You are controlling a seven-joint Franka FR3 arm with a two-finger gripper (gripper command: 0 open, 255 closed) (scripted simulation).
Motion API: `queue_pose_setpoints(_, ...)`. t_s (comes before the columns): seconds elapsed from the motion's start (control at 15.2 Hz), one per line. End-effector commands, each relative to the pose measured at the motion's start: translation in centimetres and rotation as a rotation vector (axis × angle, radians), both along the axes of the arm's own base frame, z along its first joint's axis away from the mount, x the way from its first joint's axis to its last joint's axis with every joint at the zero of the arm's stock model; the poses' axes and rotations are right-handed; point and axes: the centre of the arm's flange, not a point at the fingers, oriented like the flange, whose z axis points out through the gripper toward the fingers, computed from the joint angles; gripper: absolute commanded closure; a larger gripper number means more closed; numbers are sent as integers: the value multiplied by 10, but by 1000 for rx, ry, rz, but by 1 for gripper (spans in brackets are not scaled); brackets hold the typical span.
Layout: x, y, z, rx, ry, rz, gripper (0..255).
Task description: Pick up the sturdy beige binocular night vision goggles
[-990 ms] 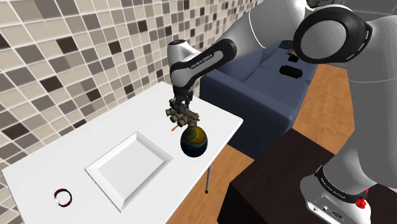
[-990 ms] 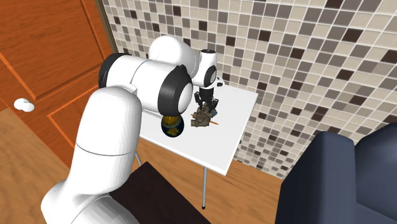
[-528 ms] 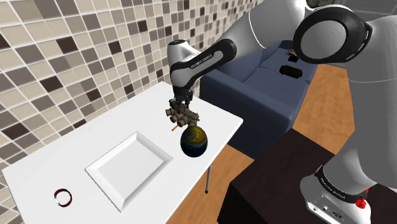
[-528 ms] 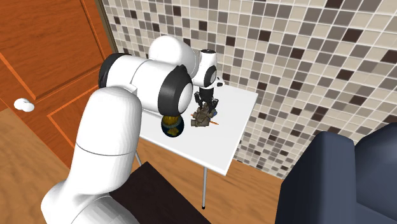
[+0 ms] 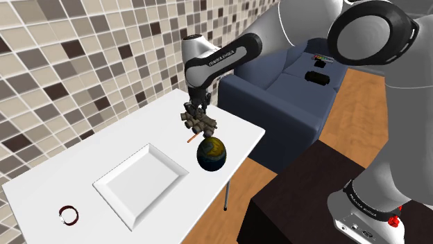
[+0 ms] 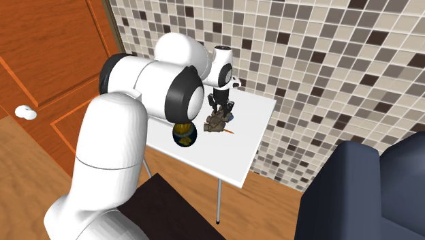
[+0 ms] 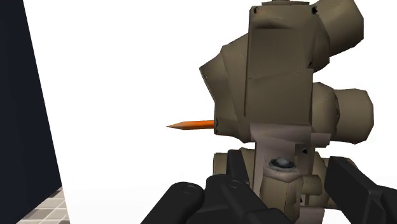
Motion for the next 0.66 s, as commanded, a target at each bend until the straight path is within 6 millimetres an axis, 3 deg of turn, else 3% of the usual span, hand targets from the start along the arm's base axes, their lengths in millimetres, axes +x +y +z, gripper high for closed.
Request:
queue_pose_setpoints(0.0, 1, 1, 12, 0, -1, 0, 255)
queue_pose_setpoints(0.46, 1, 1, 49, 0, -1, 0, 255)
queue_pose_setpoints(0.59, 1, 1, 50, 0, -1, 0, 255)
